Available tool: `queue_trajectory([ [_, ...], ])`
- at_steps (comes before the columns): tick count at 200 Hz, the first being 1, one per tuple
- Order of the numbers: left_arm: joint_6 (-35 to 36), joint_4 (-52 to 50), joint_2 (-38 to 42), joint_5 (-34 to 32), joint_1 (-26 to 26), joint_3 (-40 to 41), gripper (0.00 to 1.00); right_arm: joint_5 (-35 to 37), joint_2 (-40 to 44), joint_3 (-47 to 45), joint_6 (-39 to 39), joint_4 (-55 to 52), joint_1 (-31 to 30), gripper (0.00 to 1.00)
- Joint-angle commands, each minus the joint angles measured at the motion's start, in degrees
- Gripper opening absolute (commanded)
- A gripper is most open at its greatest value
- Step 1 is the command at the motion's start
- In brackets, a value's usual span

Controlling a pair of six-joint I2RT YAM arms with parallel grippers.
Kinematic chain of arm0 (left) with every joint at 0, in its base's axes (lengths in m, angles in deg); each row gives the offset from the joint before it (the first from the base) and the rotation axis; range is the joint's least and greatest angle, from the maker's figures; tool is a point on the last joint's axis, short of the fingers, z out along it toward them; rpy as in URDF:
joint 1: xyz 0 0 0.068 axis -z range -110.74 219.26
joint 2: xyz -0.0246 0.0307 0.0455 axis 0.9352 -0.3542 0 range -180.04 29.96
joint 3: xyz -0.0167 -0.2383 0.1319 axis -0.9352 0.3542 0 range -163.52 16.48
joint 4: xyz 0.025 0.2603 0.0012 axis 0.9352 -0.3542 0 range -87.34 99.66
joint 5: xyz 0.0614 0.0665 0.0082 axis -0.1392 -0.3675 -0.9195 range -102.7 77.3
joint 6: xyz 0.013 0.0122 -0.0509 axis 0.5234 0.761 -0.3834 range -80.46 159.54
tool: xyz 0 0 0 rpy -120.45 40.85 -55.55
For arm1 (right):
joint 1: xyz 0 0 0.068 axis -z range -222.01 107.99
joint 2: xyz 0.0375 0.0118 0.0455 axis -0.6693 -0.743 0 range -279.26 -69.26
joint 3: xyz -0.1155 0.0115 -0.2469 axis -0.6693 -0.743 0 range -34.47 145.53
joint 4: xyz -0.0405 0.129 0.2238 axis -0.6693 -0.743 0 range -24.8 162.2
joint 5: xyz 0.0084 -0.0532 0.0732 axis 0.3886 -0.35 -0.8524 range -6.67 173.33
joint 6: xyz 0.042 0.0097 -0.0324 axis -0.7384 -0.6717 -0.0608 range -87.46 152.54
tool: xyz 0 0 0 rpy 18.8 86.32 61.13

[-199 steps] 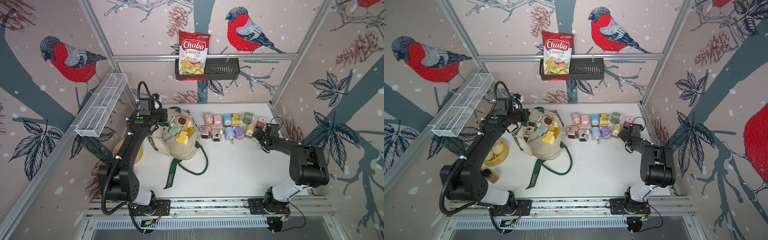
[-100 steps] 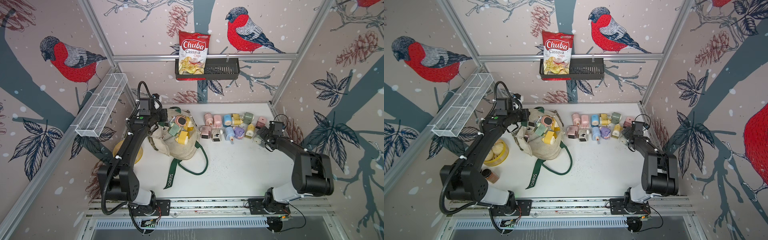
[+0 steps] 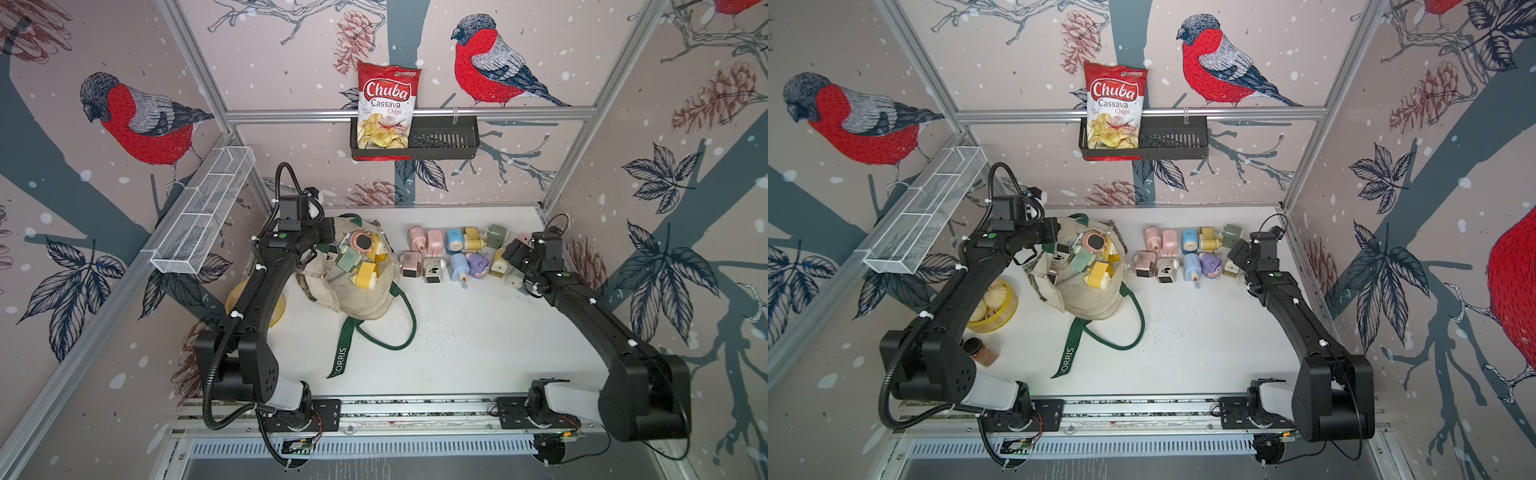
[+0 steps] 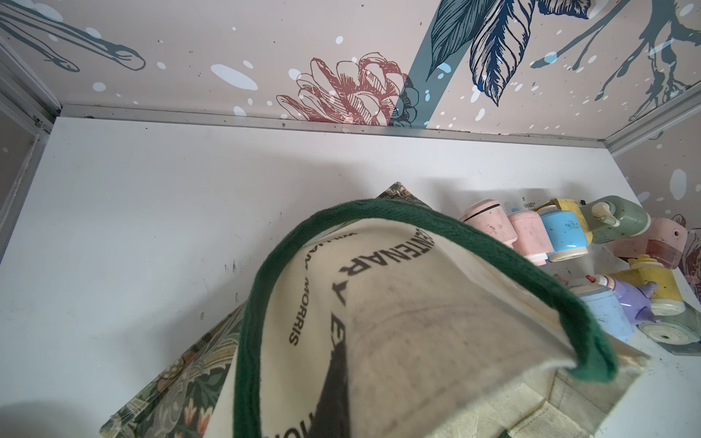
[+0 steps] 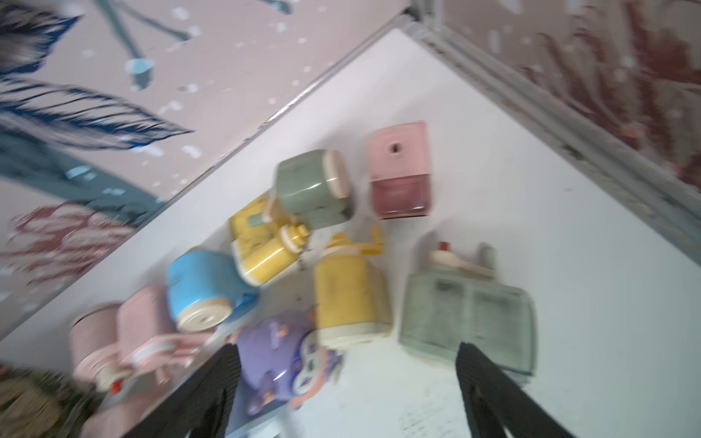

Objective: Take out the pencil sharpeners from the tote bags
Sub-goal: Pick up the pencil sharpener from the canvas bag.

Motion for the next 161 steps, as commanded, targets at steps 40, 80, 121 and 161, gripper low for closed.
queue_trajectory([
  [40,-0.2,3.4,0.6,-0.1,-0.2,-0.5,0.00,-6.1,0.0,5.6,3.3,2.4,-21.3,0.85],
  [80,-0.2,3.4,0.7,-0.2,-0.3,-0.4,0.00,-2.4,-8.0,13.3,5.0,1.3,-37.3,0.84],
  [121,-0.1,3.4,0.8,-0.4,-0.3,-0.4,0.00,-0.6,-18.6,22.7,6.3,-1.4,-46.7,0.82],
  [161,-0.1,3.4,0.9,-0.5,-0.2,-0.4,0.00,-1.3,-28.3,30.2,6.2,-3.6,-50.5,0.80],
])
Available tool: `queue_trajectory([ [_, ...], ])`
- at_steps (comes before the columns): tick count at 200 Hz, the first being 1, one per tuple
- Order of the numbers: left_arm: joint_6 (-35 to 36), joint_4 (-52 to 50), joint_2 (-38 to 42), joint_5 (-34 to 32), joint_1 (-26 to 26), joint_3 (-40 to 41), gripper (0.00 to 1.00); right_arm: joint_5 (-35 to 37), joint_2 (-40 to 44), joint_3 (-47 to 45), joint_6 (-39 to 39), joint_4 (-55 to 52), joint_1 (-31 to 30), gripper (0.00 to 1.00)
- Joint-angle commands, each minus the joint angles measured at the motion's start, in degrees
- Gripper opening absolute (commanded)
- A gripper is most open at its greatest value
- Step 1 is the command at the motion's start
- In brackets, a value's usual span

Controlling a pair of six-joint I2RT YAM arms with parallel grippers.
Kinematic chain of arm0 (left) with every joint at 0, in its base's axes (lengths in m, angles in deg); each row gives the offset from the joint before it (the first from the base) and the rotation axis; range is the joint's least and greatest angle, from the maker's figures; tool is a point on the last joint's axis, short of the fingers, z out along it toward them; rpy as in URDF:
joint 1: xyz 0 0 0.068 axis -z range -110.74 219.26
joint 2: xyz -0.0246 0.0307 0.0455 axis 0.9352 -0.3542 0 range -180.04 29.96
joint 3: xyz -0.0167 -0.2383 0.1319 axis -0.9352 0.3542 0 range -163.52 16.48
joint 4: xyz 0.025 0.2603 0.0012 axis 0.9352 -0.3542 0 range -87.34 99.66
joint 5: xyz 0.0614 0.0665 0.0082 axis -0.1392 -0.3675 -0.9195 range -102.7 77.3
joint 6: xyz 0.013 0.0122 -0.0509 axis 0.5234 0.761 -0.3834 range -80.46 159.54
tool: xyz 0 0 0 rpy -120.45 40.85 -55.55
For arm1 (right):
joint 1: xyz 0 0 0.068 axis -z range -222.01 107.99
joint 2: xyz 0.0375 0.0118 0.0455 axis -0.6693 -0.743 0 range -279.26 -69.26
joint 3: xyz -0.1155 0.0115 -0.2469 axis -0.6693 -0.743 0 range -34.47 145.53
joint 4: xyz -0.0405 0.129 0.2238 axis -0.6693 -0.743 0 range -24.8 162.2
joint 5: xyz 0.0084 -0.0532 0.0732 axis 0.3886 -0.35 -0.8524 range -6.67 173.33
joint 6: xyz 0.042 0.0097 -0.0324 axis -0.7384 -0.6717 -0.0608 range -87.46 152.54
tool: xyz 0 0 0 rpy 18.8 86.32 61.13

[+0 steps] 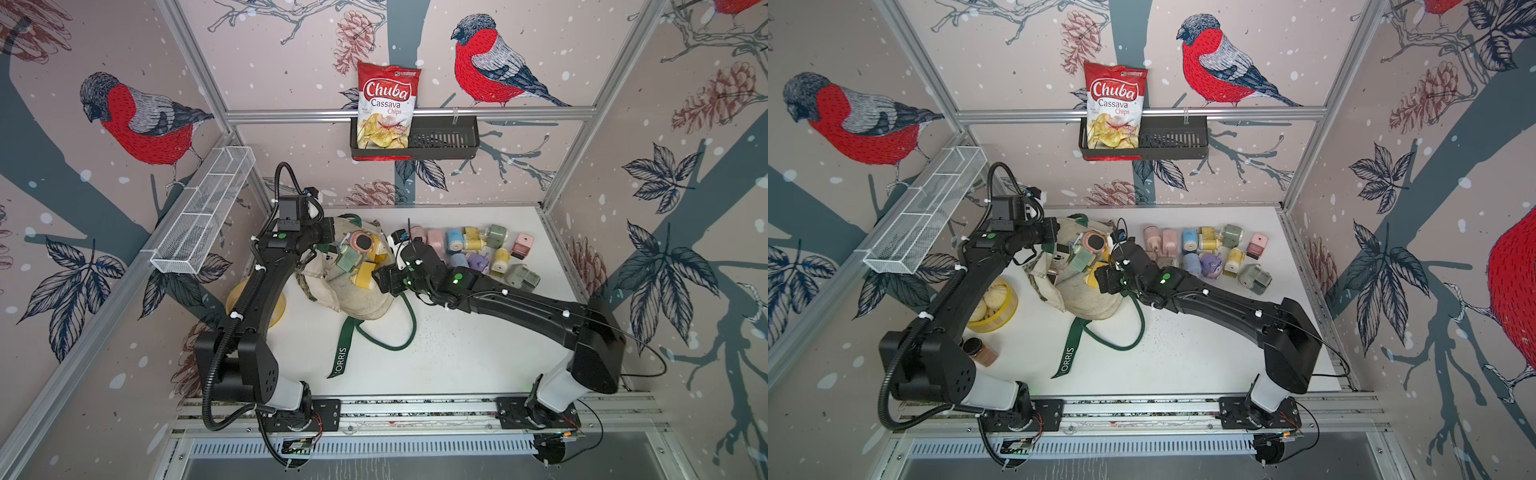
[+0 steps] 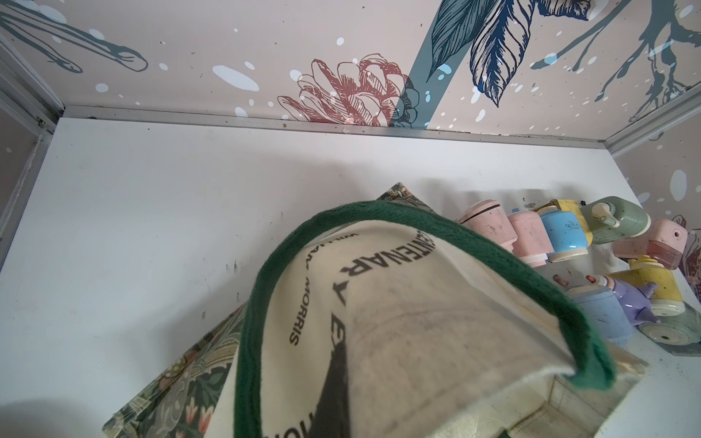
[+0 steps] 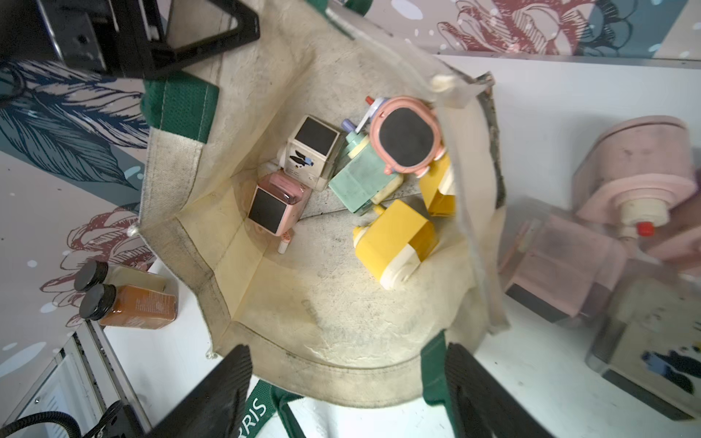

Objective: Take out the pencil sharpeners from the tote bags
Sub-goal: Pick up the pencil sharpener from the canvas bag.

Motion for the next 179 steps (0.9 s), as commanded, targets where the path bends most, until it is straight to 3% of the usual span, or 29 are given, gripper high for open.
queue_trajectory([
  [1,-0.1,3.5,0.6,-0.5,-0.2,-0.4,0.00,0.6,-4.2,3.5,0.7,-2.1,-1.4,0.80],
  [99,-0.1,3.6,0.7,-0.3,-0.3,-0.4,0.00,-0.9,-22.6,17.4,-0.4,-3.1,-1.8,0.79],
  [179,-0.4,4.0,0.7,0.6,-0.9,-0.3,0.00,-0.3,-30.5,24.0,-2.6,1.5,0.4,0.83],
])
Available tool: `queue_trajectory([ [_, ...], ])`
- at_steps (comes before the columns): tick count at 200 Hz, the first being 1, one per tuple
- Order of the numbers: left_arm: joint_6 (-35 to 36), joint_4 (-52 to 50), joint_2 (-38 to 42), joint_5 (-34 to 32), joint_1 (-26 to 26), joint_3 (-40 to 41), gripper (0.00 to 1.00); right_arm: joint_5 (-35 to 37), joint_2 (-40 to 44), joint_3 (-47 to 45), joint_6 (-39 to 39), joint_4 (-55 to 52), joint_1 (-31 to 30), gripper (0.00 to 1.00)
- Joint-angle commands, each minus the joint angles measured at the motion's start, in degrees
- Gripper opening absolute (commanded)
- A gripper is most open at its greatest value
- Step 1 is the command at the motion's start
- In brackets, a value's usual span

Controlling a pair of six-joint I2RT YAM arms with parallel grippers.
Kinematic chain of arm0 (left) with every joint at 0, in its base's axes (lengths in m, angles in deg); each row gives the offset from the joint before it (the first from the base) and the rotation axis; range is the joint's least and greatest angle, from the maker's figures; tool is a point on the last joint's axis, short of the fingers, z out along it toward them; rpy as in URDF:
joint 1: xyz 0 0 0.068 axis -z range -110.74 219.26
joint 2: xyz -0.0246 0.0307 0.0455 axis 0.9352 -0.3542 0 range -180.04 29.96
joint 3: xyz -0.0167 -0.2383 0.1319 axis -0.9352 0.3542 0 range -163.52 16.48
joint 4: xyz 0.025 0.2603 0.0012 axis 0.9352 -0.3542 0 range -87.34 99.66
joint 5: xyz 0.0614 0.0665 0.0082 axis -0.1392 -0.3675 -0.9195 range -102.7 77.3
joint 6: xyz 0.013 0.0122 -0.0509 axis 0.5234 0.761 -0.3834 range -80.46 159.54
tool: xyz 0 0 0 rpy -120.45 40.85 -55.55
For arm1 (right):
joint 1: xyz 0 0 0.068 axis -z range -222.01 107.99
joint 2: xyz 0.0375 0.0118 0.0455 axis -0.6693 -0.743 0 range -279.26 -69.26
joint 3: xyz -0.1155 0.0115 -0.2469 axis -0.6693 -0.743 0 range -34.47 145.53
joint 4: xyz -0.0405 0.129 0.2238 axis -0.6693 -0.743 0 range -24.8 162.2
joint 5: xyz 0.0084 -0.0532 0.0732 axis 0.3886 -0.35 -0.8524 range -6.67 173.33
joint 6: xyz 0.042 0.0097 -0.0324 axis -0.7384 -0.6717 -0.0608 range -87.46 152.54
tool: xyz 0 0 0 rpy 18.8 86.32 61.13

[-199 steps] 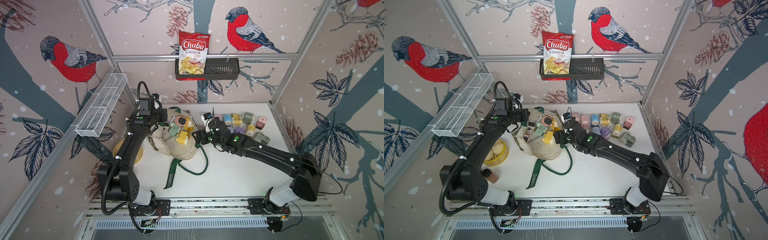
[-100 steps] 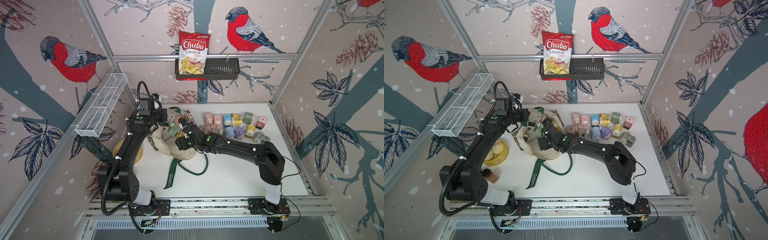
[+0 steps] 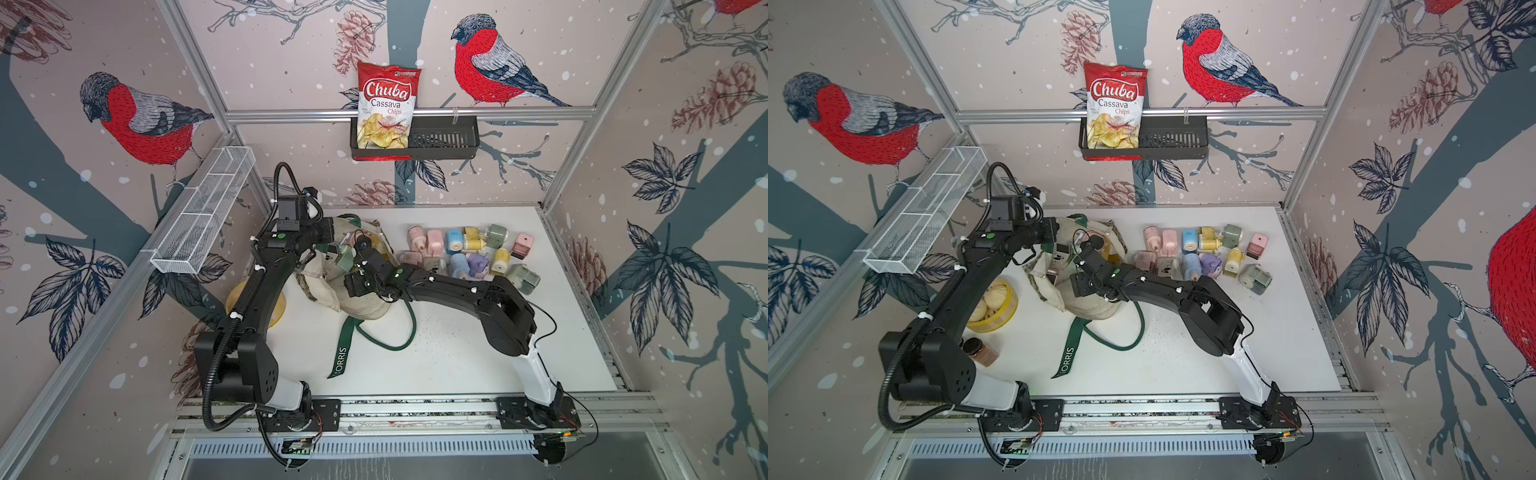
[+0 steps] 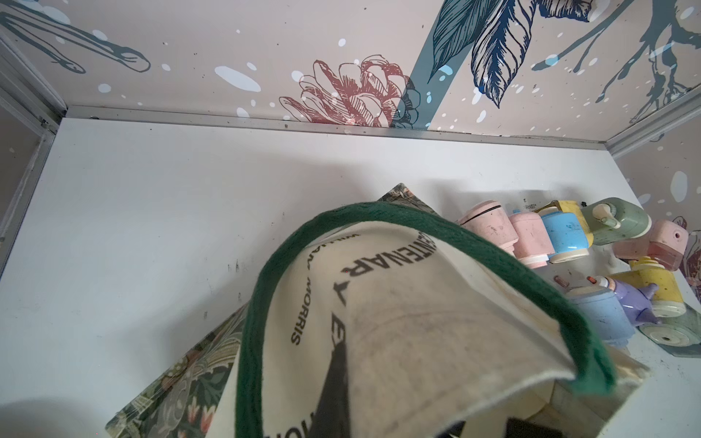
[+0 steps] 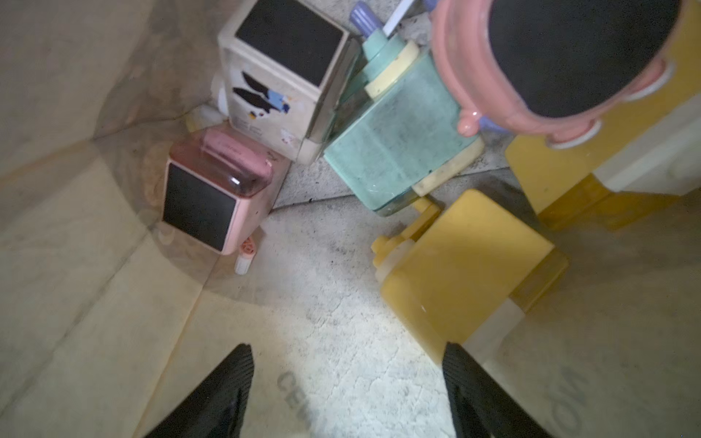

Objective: Take out the pencil sharpeners from the tote bags
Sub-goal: Pick up the pencil sharpener from the canvas bag.

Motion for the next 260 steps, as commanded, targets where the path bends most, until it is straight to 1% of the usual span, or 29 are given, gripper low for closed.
queue_trajectory([
  [1,-0.4,4.0,0.6,0.4,-0.4,-0.3,0.00,0.6,-2.0,2.3,-0.8,3.3,0.6,0.83],
  [30,-0.5,4.2,0.8,1.0,-0.4,-0.1,0.00,4.3,-6.0,7.6,-0.3,3.6,1.4,0.88],
  [52,-0.4,4.8,1.4,2.5,-0.4,0.2,0.00,1.7,-7.4,8.8,2.5,8.6,2.2,0.91],
  [70,-0.4,6.1,2.2,4.0,-0.4,1.0,0.00,-1.5,-8.9,9.4,7.8,12.9,2.4,0.90],
  [83,-0.4,6.5,2.4,5.1,-0.4,1.1,0.00,-3.4,-10.5,11.8,10.8,13.1,2.4,0.90],
  [91,-0.4,7.0,2.7,5.6,-0.4,1.3,0.00,-3.7,-11.4,13.2,11.4,12.8,2.4,0.91],
  [103,-0.5,7.4,3.0,6.2,-0.5,1.6,0.00,-6.1,-12.1,14.5,12.1,12.9,2.4,0.91],
  [120,-0.4,8.1,3.4,6.9,-0.5,2.0,0.00,-10.0,-12.1,14.0,14.3,15.6,2.1,0.93],
  [140,-0.3,8.6,3.8,7.2,-0.5,2.4,0.00,-10.6,-12.9,13.2,17.3,19.7,1.4,0.96],
  [156,-0.2,9.2,4.1,7.3,-0.5,2.9,0.00,-9.4,-14.5,14.6,18.0,21.4,1.3,0.99],
  [167,-0.2,9.7,4.2,7.8,-0.6,3.1,0.00,-7.8,-16.4,16.5,17.0,21.7,1.5,1.00],
  [185,-0.2,10.1,4.4,8.3,-0.7,3.3,0.00,-3.5,-21.0,23.8,14.9,18.5,2.1,1.00],
  [213,-0.3,11.4,5.4,9.3,-0.7,4.3,0.00,0.3,-26.9,30.7,11.5,14.9,3.4,1.00],
  [236,-0.2,12.0,6.2,9.8,-0.7,4.6,0.00,4.7,-27.9,31.7,9.7,13.6,5.0,0.96],
  [247,-0.2,12.3,6.5,9.5,-0.7,4.9,0.00,7.8,-27.6,31.8,8.8,11.2,5.6,0.91],
  [260,-0.2,12.3,6.6,8.9,-0.7,4.9,0.00,10.7,-26.7,31.1,7.9,7.7,6.3,0.89],
])
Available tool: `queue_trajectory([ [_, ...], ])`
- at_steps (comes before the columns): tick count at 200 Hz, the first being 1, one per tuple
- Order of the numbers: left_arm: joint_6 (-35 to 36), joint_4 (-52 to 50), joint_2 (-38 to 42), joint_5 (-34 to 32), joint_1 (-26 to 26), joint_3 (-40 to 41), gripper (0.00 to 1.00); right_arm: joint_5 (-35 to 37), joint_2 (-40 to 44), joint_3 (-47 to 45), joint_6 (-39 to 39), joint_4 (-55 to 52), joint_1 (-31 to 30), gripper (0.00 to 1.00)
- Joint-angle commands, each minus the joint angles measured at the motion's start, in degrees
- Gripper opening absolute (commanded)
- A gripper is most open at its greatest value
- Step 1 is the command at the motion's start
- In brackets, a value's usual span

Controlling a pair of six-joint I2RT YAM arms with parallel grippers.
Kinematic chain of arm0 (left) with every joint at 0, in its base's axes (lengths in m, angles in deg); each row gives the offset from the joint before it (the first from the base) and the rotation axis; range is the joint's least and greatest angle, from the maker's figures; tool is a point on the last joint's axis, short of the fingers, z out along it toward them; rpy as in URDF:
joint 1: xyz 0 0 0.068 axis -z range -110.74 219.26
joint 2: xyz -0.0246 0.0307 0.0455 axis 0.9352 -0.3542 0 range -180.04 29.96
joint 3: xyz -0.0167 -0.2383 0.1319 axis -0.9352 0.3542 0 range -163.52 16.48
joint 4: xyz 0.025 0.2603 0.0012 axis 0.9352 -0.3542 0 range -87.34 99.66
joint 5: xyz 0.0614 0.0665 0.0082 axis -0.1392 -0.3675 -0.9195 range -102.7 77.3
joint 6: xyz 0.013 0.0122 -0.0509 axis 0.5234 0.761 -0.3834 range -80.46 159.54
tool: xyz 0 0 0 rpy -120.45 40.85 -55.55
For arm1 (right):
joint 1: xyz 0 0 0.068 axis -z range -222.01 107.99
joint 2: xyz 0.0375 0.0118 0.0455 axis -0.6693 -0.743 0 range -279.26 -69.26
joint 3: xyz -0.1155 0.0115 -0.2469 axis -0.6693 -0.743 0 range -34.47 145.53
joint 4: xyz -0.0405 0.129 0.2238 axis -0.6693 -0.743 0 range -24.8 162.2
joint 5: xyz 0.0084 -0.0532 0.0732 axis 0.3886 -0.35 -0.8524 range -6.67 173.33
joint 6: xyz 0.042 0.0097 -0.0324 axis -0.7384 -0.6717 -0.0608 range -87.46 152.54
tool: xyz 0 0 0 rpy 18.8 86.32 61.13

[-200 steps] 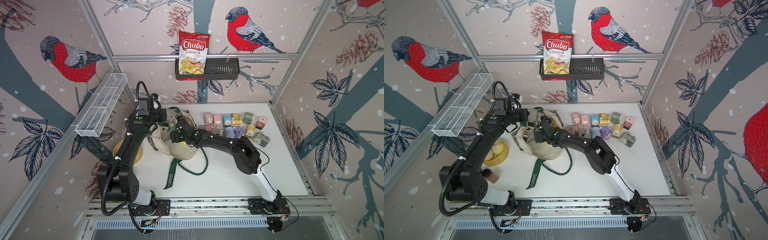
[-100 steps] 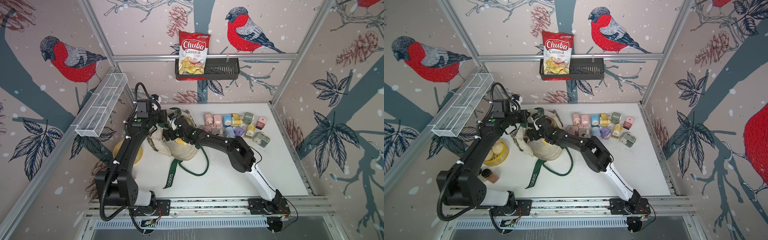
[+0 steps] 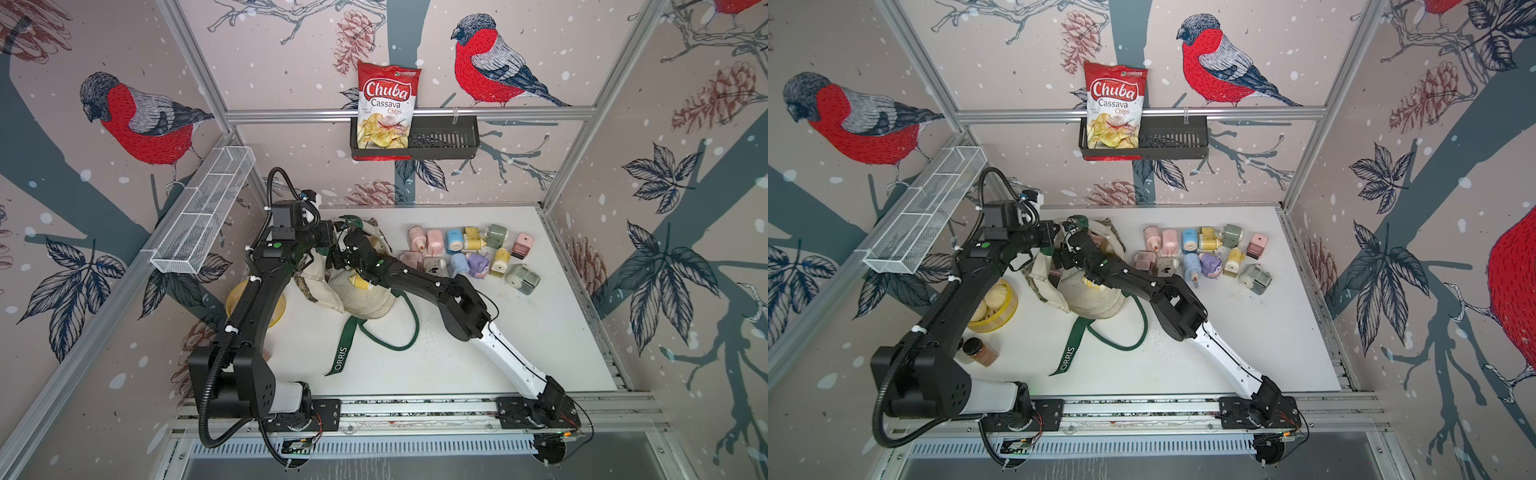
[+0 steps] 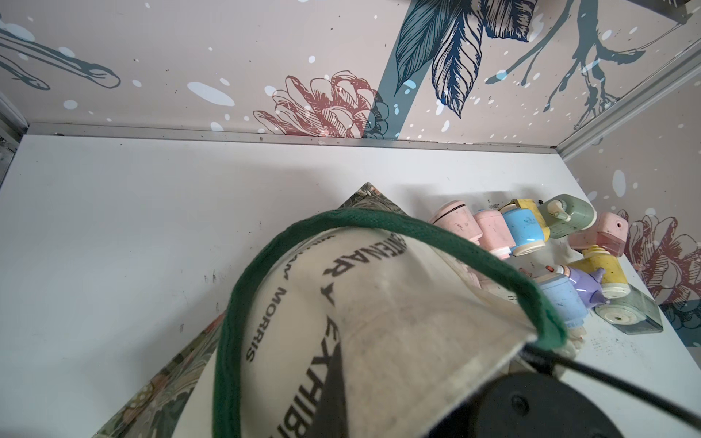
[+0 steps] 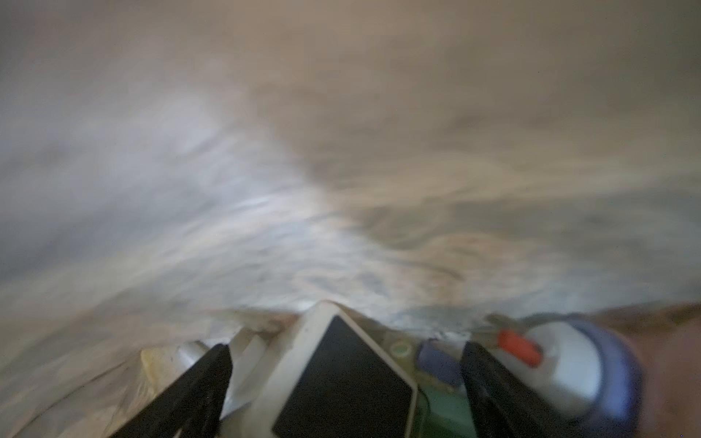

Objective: Take out the pencil sharpeners from the tote bags
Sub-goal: Pick up the pencil sharpener from the canvas bag.

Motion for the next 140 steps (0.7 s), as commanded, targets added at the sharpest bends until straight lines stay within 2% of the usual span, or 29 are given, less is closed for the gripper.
queue_trajectory([
  [1,-0.2,7.7,1.5,2.9,0.1,-0.4,0.00,11.0,0.2,-0.6,-4.2,-10.8,2.0,0.89],
  [35,-0.4,7.3,1.4,2.0,0.0,-0.6,0.00,13.2,7.6,-10.1,-5.5,-12.9,3.5,0.85],
  [55,-0.5,7.1,1.0,1.7,-0.1,-0.8,0.00,11.7,12.4,-15.9,-5.9,-12.4,4.0,0.84],
  [105,-0.4,7.0,0.9,1.4,-0.2,-0.7,0.00,-5.2,19.7,-23.5,-5.5,-8.8,3.6,0.83],
  [140,-0.4,7.0,0.8,1.5,-0.1,-0.7,0.00,-12.2,19.7,-22.8,-7.5,-8.5,3.3,0.84],
])
